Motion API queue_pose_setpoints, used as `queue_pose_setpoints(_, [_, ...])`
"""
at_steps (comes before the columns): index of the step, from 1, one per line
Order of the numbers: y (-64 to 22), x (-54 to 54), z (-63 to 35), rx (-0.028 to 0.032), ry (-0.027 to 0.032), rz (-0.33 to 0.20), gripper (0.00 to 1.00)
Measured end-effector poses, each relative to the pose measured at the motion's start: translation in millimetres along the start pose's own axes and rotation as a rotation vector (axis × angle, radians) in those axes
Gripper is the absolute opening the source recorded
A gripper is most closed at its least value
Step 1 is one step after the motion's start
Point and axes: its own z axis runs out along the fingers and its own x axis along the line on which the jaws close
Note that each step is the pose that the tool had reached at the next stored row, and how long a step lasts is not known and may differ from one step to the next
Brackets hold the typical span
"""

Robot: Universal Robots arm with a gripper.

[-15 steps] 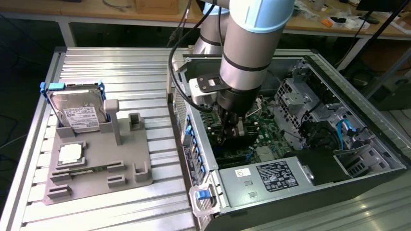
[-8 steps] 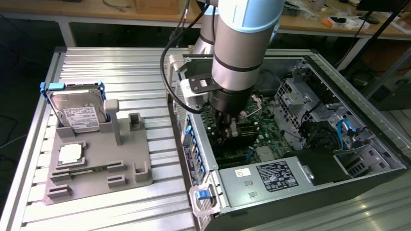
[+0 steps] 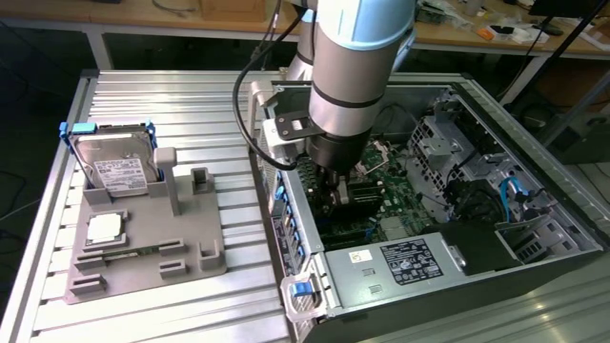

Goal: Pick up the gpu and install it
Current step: 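Press down on the gpu until it lock into place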

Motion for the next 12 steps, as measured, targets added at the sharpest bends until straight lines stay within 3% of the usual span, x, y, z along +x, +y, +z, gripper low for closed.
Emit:
queue_pose_setpoints(4, [1.7, 0.2, 6.4, 0.0, -0.0001, 0.0, 0.11])
queue_pose_setpoints(12, [1.7, 0.0, 7.0, 0.0007, -0.0013, 0.0, 0.11])
